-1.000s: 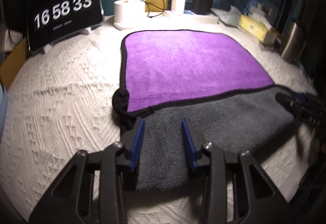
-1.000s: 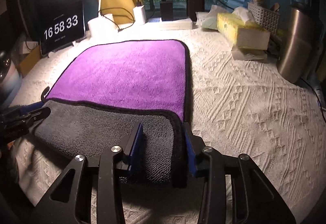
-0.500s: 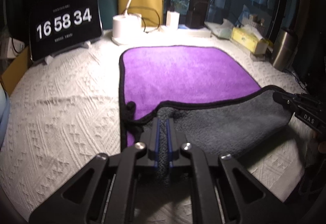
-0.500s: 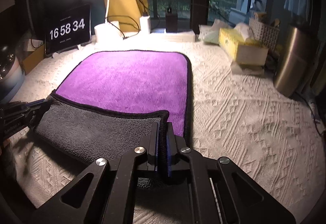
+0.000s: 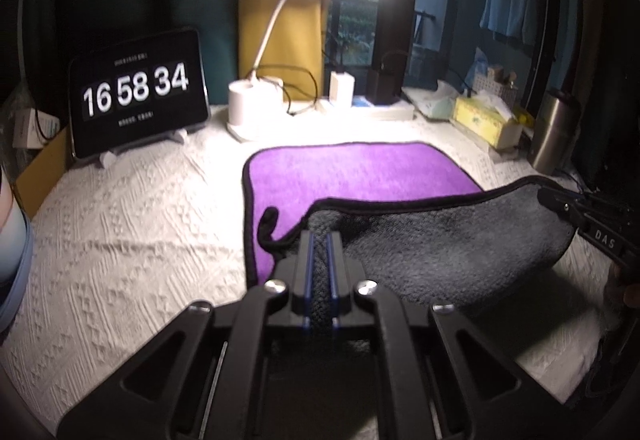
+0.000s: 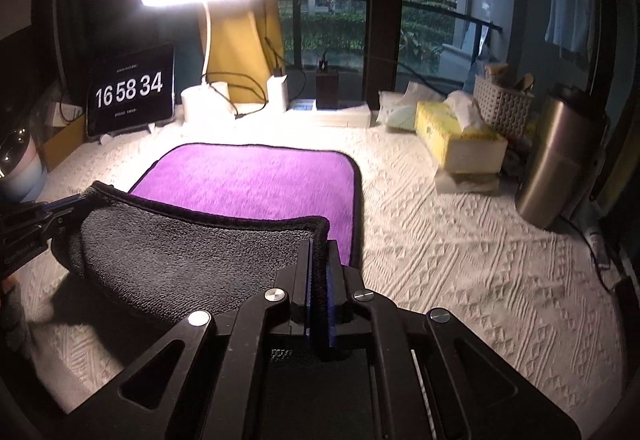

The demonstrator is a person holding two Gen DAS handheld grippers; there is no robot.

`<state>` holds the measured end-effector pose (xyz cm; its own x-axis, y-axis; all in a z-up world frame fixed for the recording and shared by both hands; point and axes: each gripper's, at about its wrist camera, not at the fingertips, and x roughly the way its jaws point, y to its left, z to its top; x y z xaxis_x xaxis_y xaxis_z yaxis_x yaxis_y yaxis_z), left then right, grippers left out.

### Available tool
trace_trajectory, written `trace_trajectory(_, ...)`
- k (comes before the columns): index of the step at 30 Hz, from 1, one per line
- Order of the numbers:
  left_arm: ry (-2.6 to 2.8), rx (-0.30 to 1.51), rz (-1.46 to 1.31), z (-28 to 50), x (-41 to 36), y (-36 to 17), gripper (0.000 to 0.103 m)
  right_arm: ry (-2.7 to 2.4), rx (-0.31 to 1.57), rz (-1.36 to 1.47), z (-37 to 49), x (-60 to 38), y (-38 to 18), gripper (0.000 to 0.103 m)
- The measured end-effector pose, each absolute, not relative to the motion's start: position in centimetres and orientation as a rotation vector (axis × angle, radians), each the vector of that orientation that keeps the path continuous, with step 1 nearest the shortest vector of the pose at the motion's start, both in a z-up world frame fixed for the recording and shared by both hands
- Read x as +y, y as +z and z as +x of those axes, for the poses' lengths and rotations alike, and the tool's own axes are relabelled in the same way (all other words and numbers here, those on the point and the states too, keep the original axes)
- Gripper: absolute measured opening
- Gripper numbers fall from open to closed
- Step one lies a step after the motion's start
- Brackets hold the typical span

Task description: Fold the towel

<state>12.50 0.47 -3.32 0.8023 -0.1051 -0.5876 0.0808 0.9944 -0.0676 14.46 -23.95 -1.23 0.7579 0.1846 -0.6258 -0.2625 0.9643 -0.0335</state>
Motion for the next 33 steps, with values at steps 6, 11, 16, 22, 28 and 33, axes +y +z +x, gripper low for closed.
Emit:
trace_trajectory(6,-0.089,0.593,-0.032,13.6,0.6,-2.5,0.006,0.214,0.631,-0.139,15.6,-23.4,-0.5,0.006)
trace_trajectory(11,-0.088,0.574,-0.037,14.3,0.9,-1.9,0.006,0.203,0.611,-0.144,16.5,-23.2,0.0,0.006)
trace_trajectory(16,-0.083,0.557,-0.021,15.1,0.9,-1.6,0.006,0.196,0.596,-0.156,17.3,-23.0,0.3,0.006)
trace_trajectory(22,-0.078,0.554,-0.024,16.1,1.2,-1.6,0.006,0.194,0.577,-0.173,18.3,-22.6,0.7,0.006)
trace_trajectory(28,-0.068,0.510,-0.007,17.1,1.1,-0.7,0.006,0.184,0.560,-0.187,19.6,-22.0,1.2,0.006)
trace_trajectory(33,-0.070,0.489,-0.003,18.2,1.3,0.0,0.006,0.173,0.548,-0.176,21.0,-21.9,1.4,0.006)
